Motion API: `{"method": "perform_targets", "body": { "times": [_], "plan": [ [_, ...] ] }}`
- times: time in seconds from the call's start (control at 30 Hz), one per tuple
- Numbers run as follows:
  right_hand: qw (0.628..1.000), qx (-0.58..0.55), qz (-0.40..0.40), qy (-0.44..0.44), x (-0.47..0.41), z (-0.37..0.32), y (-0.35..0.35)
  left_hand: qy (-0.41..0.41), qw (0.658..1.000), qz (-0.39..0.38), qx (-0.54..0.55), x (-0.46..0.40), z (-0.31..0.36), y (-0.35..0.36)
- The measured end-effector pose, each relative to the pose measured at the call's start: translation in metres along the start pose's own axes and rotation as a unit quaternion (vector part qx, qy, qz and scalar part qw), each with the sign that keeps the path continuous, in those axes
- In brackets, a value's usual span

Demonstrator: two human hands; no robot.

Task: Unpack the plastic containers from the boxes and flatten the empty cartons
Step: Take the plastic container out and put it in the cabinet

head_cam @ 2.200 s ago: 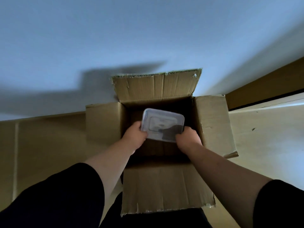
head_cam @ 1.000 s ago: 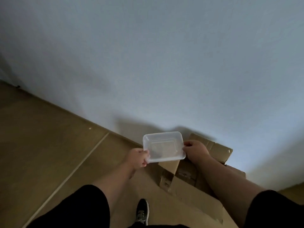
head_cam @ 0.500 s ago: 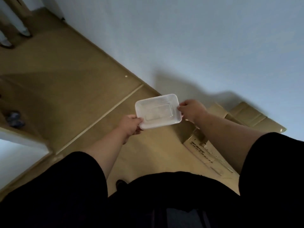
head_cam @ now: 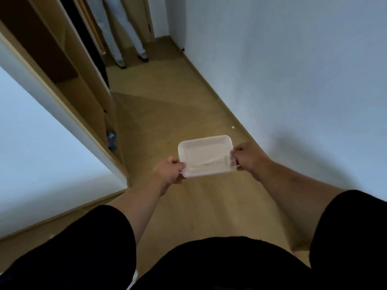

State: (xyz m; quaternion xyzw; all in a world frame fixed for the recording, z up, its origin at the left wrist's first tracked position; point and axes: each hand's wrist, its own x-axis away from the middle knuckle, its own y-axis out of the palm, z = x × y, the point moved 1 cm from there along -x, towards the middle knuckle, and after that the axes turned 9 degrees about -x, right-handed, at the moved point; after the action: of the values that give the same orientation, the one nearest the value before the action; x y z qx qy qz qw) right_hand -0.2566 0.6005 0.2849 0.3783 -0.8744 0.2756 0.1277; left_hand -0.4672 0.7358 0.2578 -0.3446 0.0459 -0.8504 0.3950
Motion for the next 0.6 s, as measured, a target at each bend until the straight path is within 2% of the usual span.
{"method": "perform_targets", "body": {
  "times": [0.3,0.4,0.6],
  "plan": [
    [0.991,0.012,-0.118,-0.063,-0.127,-0.094,0.094,-0.058,0.988,0.113,0.085,-0.084,0.013,-0.085],
    [0.985,0.023,-0.155,-0.077,-0.179,-0.116,0.113,-0.077,0.983,0.138,0.09,-0.124,0.02,-0.097],
    [0.966,0.073,-0.225,-0.104,-0.297,-0.192,0.139,-0.122,0.954,0.214,0.173,-0.223,0.067,-0.11]
  ]
}}
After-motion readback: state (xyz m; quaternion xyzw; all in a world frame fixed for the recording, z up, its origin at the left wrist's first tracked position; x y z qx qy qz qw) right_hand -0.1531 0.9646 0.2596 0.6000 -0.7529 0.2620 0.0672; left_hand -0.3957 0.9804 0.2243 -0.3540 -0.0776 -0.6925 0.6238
